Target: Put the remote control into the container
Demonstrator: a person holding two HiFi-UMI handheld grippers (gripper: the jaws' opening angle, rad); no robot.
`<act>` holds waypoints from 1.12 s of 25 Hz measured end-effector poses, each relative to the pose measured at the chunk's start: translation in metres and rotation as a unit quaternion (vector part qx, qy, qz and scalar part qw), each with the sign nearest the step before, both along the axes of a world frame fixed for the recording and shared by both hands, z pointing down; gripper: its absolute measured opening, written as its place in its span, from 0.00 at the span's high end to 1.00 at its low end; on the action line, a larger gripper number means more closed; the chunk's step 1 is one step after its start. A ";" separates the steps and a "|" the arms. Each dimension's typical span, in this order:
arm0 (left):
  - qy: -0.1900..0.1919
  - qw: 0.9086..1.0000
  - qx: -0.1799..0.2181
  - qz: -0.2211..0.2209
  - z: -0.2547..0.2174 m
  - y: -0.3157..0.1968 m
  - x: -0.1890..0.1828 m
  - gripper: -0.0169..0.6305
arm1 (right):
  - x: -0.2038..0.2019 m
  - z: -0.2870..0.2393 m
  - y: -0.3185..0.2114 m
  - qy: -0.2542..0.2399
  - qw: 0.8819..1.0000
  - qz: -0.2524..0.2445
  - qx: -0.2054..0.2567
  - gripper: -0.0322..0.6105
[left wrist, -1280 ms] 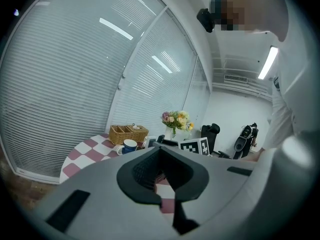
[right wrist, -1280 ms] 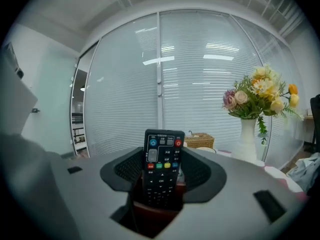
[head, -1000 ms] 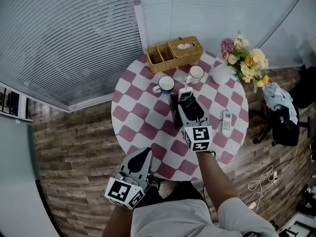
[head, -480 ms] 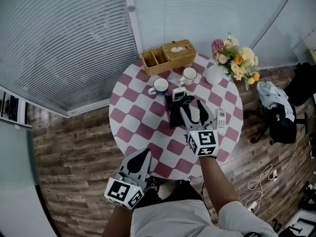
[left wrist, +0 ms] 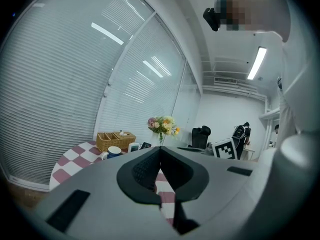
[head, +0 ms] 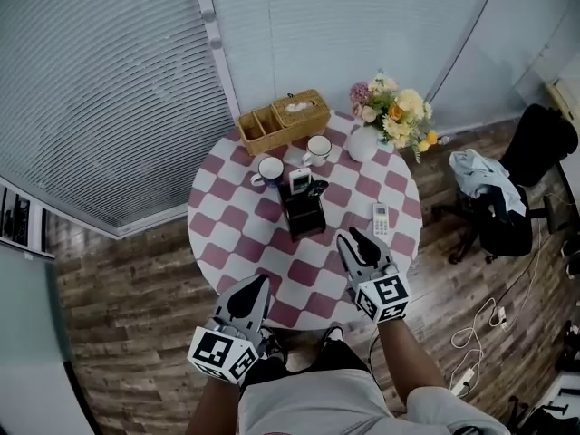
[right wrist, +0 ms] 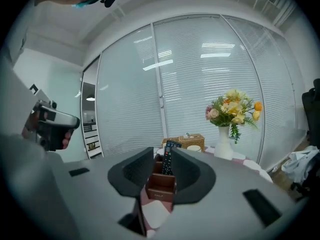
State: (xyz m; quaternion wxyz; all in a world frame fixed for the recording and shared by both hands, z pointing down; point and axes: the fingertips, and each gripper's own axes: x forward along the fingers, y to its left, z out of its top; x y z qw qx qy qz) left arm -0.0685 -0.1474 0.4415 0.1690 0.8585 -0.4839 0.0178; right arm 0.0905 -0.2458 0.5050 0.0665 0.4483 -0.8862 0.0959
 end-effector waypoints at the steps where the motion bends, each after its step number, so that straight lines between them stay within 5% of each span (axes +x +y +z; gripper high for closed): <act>1: -0.001 1.000 0.004 0.001 -0.002 0.002 0.003 0.96 | 0.005 -0.004 0.008 -0.002 1.000 0.000 0.002 0.80; 9: -0.015 1.000 0.022 0.010 -0.013 0.019 0.031 0.96 | 0.045 -0.050 0.049 -0.021 1.000 -0.003 0.019 0.93; 28: -0.037 0.996 0.086 0.003 -0.055 0.046 0.061 0.96 | 0.065 -0.094 0.105 -0.043 0.998 -0.033 0.030 0.93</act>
